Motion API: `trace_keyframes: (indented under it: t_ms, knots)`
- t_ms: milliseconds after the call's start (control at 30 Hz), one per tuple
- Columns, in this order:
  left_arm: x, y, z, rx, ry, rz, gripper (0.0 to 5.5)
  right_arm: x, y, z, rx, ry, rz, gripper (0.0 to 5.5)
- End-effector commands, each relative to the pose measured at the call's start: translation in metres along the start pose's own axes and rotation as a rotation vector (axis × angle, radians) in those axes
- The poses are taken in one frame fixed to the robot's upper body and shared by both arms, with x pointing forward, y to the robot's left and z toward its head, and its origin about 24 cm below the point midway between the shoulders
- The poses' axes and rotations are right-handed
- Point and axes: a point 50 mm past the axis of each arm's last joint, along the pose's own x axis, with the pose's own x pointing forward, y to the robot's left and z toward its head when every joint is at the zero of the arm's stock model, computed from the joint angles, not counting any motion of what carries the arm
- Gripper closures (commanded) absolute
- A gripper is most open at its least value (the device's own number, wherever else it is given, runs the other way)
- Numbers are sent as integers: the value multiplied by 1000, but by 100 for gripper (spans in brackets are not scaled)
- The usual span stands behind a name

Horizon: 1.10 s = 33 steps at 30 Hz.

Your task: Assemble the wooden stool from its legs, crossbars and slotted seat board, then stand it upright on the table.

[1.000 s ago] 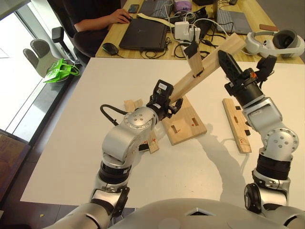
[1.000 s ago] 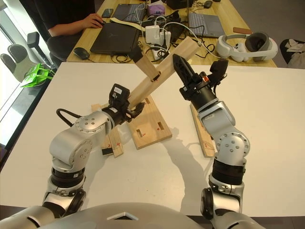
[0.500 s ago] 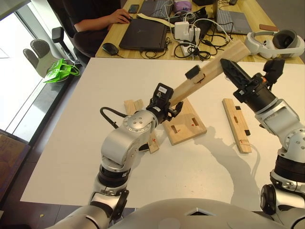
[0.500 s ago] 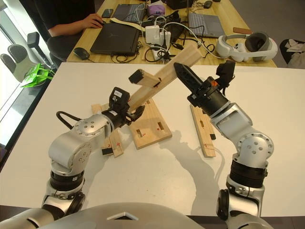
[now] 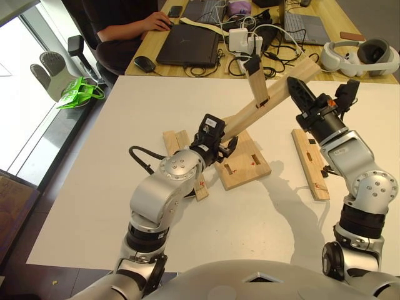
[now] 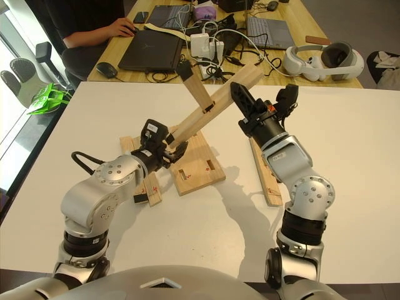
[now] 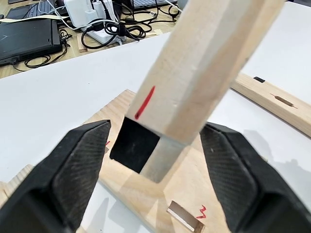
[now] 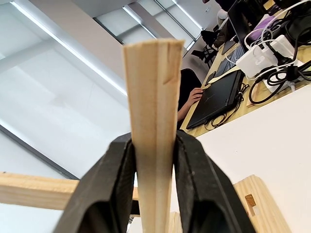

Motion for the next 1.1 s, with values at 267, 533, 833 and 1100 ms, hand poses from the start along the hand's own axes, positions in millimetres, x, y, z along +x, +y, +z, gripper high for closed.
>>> trace_keyframes:
  t_ms: [267,533,833,1100]
  knots:
    - [-18,10,-20,32,59,33,221,-2,-15,32,-181,-34,-129,448]
    - [-26,21,-6,-113,-92,173,221,-40,-31,27,-235,25,-258,448]
    - [-34,42,10,-295,-258,356,221,-50,-38,20,-355,64,-273,448]
    - [-33,42,13,-305,-268,352,221,-35,-34,9,-389,39,-177,448]
